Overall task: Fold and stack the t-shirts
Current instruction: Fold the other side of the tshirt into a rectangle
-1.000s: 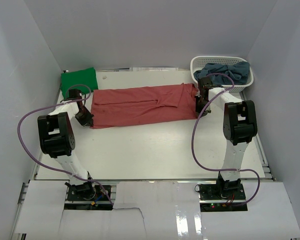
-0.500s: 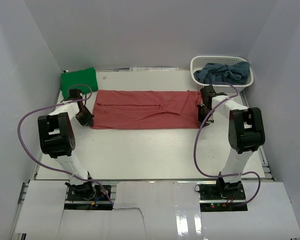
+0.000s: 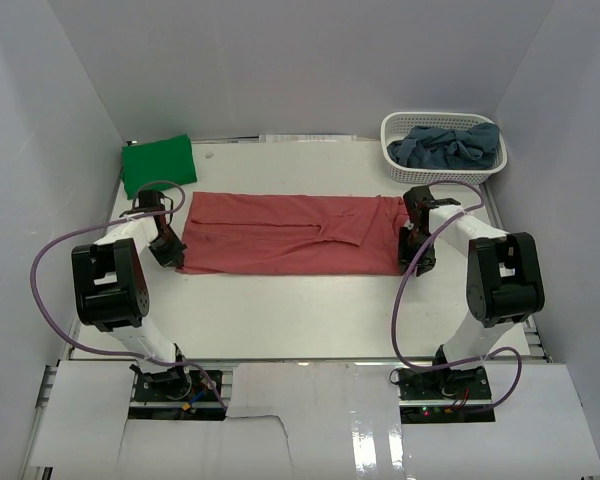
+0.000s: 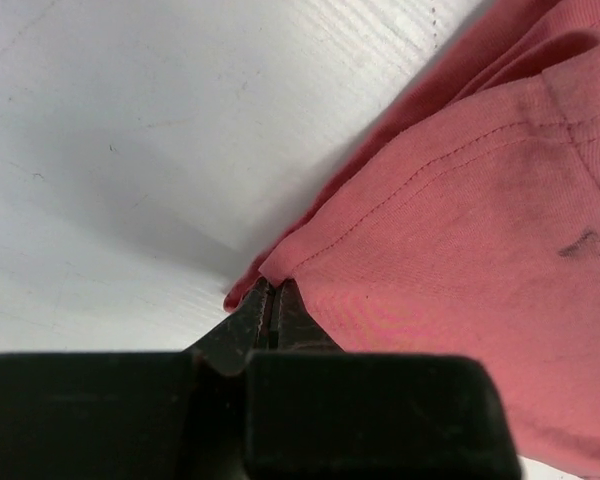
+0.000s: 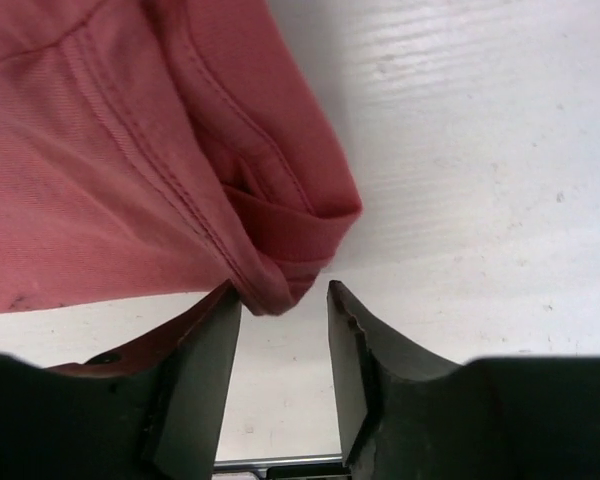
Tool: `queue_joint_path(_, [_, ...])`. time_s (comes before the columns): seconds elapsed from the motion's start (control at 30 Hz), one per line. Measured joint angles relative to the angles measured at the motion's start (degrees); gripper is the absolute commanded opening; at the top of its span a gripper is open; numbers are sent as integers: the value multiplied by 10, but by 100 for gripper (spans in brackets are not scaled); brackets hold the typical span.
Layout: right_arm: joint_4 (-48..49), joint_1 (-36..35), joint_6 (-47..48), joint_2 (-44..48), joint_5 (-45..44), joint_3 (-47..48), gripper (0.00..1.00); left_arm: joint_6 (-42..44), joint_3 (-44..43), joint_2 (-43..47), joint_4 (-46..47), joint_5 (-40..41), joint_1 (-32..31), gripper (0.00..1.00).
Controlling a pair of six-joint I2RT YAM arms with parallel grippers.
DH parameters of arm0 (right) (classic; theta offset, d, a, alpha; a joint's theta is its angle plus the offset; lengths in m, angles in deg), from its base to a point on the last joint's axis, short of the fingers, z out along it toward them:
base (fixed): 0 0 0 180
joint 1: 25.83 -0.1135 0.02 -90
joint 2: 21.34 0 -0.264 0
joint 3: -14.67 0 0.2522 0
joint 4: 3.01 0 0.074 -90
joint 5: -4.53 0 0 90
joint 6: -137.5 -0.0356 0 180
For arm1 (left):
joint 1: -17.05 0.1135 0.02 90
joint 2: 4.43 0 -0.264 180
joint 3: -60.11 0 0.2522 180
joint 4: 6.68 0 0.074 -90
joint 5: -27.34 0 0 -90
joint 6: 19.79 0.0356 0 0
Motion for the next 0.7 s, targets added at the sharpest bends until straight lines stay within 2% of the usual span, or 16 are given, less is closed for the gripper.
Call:
queue_joint_path(0.03, [-3,0,0,1,-5,0,48,2,1,1,-1,0,0,4])
queue_joint_path(0.07, [-6,0,0,3,-11,0,49,5,2,2,-1,-1,0,15])
queue_joint_path(0.1, [-8,0,-1,5,-15,0,49,9,5,6,0,-2,0,31])
queue_joint_path(0.17, [-13,0,-2,12,-24,0,49,13,16,16,-2,-1,0,46])
queue_joint_path(0.2, [-16,0,-3,15,-26,1,49,12,21,23,-5,0,0,56])
queue_joint_path(0.43, [-32,-14,9,40,-38,64,49,6,16,65,-44,14,2,66])
queue_joint_path(0.6, [-17,-58,40,78,-46,100,69,0,-22,129,-57,28,3,67])
queue_joint_path(0.7, [7,-89,69,110,-42,99,70,2,-49,167,-57,21,3,68])
